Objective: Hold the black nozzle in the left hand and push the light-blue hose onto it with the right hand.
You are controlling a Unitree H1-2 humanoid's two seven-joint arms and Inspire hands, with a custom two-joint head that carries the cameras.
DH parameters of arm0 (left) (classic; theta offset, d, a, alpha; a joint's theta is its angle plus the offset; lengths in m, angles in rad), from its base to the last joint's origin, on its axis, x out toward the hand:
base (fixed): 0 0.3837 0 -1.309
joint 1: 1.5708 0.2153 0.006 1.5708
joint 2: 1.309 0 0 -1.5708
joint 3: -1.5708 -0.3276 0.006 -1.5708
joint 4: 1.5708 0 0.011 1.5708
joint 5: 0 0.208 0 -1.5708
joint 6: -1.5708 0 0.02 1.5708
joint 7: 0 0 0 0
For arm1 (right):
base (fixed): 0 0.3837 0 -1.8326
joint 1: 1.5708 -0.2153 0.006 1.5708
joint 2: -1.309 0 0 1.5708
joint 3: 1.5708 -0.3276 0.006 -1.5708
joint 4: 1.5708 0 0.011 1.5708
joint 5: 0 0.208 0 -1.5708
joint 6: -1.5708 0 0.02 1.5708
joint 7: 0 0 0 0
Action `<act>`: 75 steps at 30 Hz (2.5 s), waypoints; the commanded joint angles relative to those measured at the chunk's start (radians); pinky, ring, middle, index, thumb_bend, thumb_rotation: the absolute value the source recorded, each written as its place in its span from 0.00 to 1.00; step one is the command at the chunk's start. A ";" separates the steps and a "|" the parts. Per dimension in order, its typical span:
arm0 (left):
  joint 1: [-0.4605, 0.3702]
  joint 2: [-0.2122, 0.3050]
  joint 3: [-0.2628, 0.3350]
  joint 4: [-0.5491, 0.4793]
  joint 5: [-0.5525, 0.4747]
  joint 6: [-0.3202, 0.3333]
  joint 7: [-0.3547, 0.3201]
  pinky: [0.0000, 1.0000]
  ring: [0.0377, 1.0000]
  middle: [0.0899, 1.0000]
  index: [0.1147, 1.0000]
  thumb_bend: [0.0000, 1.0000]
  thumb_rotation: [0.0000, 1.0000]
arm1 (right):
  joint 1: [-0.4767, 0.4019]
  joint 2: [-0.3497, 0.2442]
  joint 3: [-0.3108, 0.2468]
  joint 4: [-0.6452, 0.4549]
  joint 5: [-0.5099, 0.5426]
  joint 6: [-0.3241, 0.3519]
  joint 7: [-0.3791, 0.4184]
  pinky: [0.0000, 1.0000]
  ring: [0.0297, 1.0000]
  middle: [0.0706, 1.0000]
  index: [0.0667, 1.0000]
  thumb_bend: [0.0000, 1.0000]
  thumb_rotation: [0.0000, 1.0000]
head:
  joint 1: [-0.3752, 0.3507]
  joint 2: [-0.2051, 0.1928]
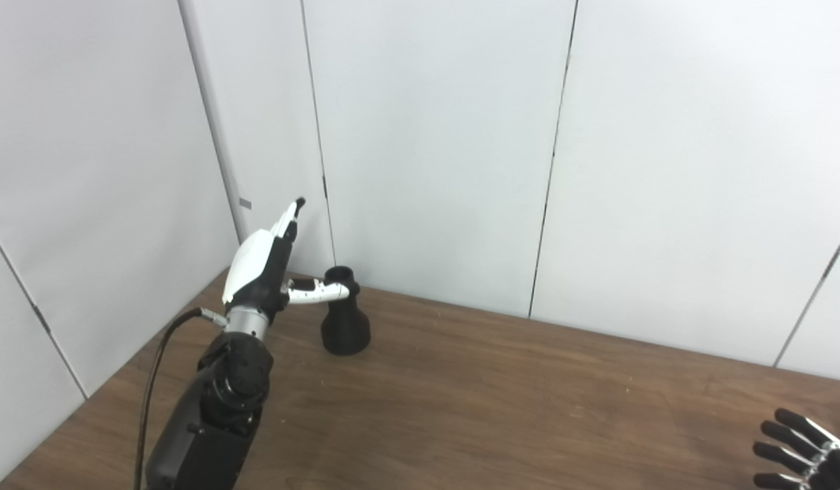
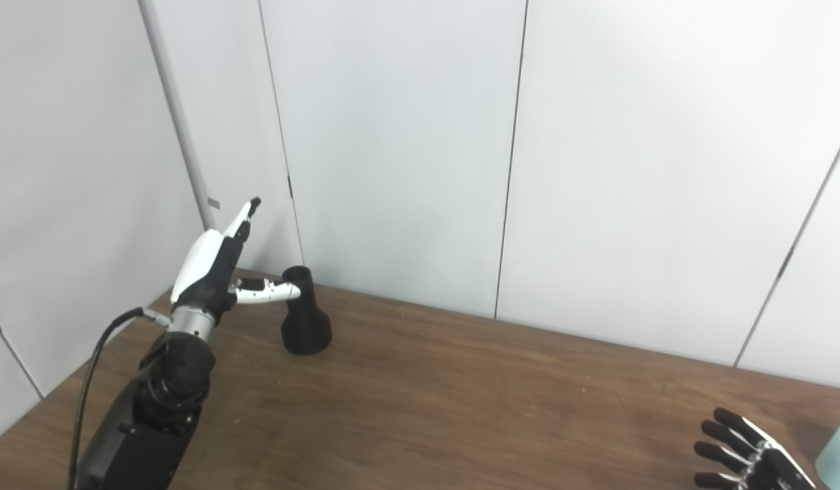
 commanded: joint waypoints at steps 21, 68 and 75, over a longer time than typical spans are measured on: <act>0.004 -0.028 -0.061 0.151 -0.007 0.047 0.029 1.00 1.00 1.00 1.00 1.00 0.33 | -0.017 -0.015 -0.003 -0.065 -0.016 -0.041 0.008 0.57 0.71 0.76 0.76 0.61 0.01 | -0.014 0.026; -0.103 -0.063 -0.151 0.415 -0.125 -0.086 0.066 1.00 0.95 0.84 0.77 0.87 0.22 | 0.004 -0.011 -0.005 -0.124 -0.024 0.016 -0.006 0.53 0.68 0.75 0.74 0.65 0.06 | -0.052 0.071; -0.109 -0.072 -0.160 0.461 -0.135 -0.117 0.087 0.86 0.85 0.72 0.71 0.85 0.16 | 0.008 -0.010 -0.005 -0.133 -0.031 0.022 -0.008 0.53 0.69 0.75 0.75 0.65 0.06 | -0.059 0.084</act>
